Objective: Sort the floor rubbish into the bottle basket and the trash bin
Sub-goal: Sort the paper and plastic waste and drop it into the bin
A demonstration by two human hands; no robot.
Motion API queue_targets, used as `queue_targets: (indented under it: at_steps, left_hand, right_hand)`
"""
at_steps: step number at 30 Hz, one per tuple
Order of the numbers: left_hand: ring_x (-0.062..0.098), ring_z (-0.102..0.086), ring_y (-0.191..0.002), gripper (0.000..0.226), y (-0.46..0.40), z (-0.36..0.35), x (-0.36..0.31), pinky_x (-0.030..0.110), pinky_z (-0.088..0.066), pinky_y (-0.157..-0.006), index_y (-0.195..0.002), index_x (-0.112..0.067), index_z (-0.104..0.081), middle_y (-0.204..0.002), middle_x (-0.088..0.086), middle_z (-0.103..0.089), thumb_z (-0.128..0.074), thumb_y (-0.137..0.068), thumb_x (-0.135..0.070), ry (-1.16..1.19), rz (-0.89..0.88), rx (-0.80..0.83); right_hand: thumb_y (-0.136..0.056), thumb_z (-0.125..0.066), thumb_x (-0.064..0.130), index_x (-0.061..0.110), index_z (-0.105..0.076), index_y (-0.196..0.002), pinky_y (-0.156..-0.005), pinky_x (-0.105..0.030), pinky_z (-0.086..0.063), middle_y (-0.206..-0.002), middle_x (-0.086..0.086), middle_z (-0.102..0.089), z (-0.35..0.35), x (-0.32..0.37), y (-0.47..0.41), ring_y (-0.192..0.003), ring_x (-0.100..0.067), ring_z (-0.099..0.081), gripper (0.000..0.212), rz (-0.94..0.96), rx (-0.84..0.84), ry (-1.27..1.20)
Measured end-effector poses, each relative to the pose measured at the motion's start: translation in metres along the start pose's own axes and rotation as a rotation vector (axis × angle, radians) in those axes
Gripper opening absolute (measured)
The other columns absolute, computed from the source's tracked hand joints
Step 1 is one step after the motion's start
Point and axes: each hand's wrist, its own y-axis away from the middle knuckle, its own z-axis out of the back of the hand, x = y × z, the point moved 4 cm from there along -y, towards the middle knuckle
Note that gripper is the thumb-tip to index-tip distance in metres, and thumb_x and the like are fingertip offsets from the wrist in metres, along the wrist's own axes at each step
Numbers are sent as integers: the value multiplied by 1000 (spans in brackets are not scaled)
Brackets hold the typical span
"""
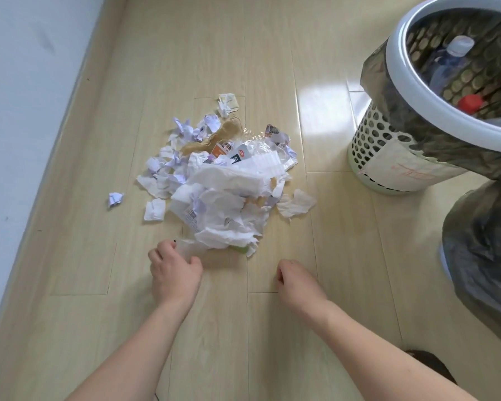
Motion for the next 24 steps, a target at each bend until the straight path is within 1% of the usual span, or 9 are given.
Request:
queue_targets:
  at_steps: [2,3,5,7,11,13,15,20,24]
  left_hand:
    - [39,-49,-115,63,-12,-4,2,44,-42,-95,-139,-15,-38,-139,14,-34,-64,-82,-18,-25,9,69]
    - [39,-48,-116,60,-16,-7,4,43,-41,-98,-139,-17,-40,-138,13,-36,-63,-83,-20,-81,-6,118]
    - [39,-51,-111,38,-22,-14,9,40,-41,-94,-121,-14,-54,-125,14,-46,-60,-84,-23,-191,-37,174]
    - [35,-57,-97,16,-18,-17,13,36,-44,-81,-97,-14,-57,-107,10,-55,-57,-87,-27,-212,-38,219]
    - [24,-61,-89,16,9,-21,11,29,-40,-70,-90,-18,-60,-92,0,-62,-55,-95,-33,-176,-125,433]
    - [24,-63,-85,19,24,-14,-3,28,-40,-67,-83,-18,-60,-92,3,-61,-52,-97,-28,-183,-177,535]
    - [23,-62,-72,20,40,-1,-28,31,-49,-60,-82,-8,-60,-83,8,-62,-50,-97,-18,-51,-132,641]
    - [23,-67,-65,6,100,32,-149,31,-52,-47,-96,-1,-56,-86,18,-63,-50,-96,-1,355,-129,794]
    - [23,-67,-66,4,156,35,-265,33,-56,-51,-95,-6,-55,-93,15,-57,-52,-96,-3,556,-246,834]
  right_hand:
    - [-84,-45,8,15,-48,-84,-70,-35,-41,-91,-7,-56,-1,2,2,-85,-26,-53,8,3,-4,-62]
    - [-84,-46,9,16,-49,-83,-69,-34,-42,-90,-5,-57,-1,5,3,-84,-25,-53,8,10,-5,-87]
    - [-84,-49,10,17,-51,-84,-69,-33,-43,-87,-2,-58,2,11,3,-83,-23,-54,7,36,6,-120]
    - [-88,-52,12,16,-53,-87,-68,-31,-41,-87,0,-58,11,18,3,-84,-22,-55,4,67,18,-139]
    - [-90,-51,13,18,-53,-89,-74,-32,-49,-92,1,-59,45,30,8,-86,-21,-57,6,110,72,-84]
    - [-89,-49,13,19,-54,-91,-75,-34,-52,-96,-1,-60,75,37,18,-87,-22,-58,8,139,108,3]
    - [-89,-50,13,19,-57,-92,-73,-31,-51,-95,1,-59,116,40,34,-85,-21,-57,9,161,100,65]
    - [-87,-58,14,25,-62,-88,-70,-22,-41,-85,10,-58,254,7,93,-80,-11,-55,11,79,-183,-57]
    - [-87,-64,18,24,-65,-88,-69,-25,-45,-84,7,-64,339,-70,154,-78,-11,-60,6,-91,-507,-234]
